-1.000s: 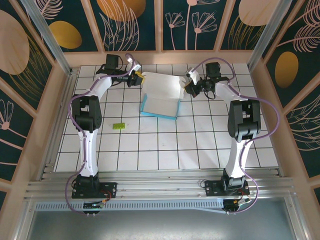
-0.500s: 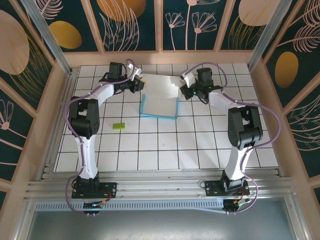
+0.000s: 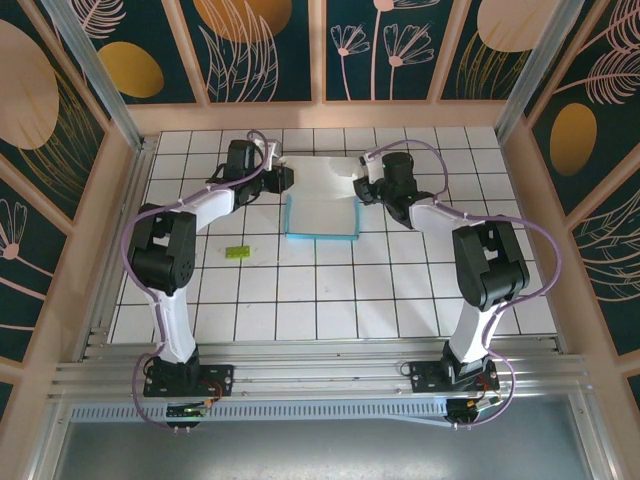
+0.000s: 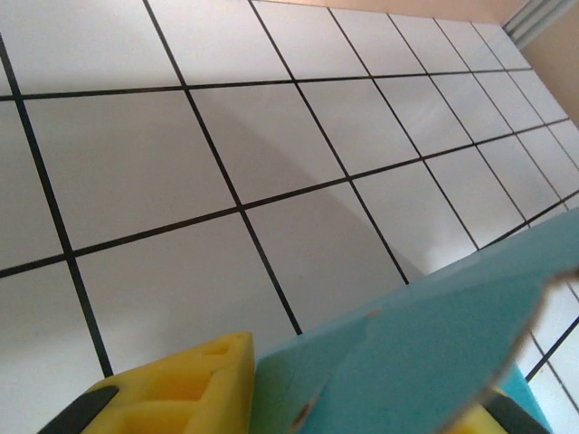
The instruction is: Fold the paper box
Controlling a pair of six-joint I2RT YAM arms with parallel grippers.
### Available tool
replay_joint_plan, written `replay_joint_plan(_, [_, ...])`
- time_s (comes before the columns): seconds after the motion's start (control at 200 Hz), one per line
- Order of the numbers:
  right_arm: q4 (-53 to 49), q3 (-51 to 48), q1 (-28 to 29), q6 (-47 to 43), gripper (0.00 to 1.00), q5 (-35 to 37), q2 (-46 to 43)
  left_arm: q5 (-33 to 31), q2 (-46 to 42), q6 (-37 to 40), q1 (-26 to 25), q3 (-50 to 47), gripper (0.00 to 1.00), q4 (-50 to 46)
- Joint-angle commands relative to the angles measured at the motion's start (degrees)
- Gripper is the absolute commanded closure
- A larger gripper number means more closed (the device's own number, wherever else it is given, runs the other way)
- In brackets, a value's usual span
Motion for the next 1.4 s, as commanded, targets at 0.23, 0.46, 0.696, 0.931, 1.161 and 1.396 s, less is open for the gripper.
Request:
replay_joint_plan(0.23, [8.7, -4.6, 1.3, 10.1, 0.74, -1.0, -3.5, 0.9, -5.8, -12.2, -1.4, -8.2, 0.66, 11.9])
replay_joint_plan(0.46, [11.6, -6.9, 2.9, 17.1, 0.76, 1.1, -4.0, -1.6, -7.7, -21.0, -2.9, -13.3, 0.66, 18.3])
replay_joint_plan(0.696, [13.3, -10.3, 4.0, 18.9, 0.76, 2.0, -4.5, -3.1, -9.8, -22.0, -3.9, -17.1, 0.62, 20.2])
replay_joint_plan(0.931, [15.0, -14.9, 4.6, 18.3, 0.76, 3.2, -6.8, -3.2, -11.6, -24.7, -5.0, -21.4, 0.57, 23.3])
replay_joint_plan(1.161, [17.2, -18.2, 5.3, 19.1, 0.76, 3.3, -8.0, -3.2, -12.6, -27.8, -5.6, -25.8, 0.57, 26.1])
replay_joint_plan(1.396, [19.4, -20.2, 5.5, 20.6, 0.76, 2.3, -8.2, -0.7, -12.2, -33.1, -6.1, -28.0, 0.57, 31.5])
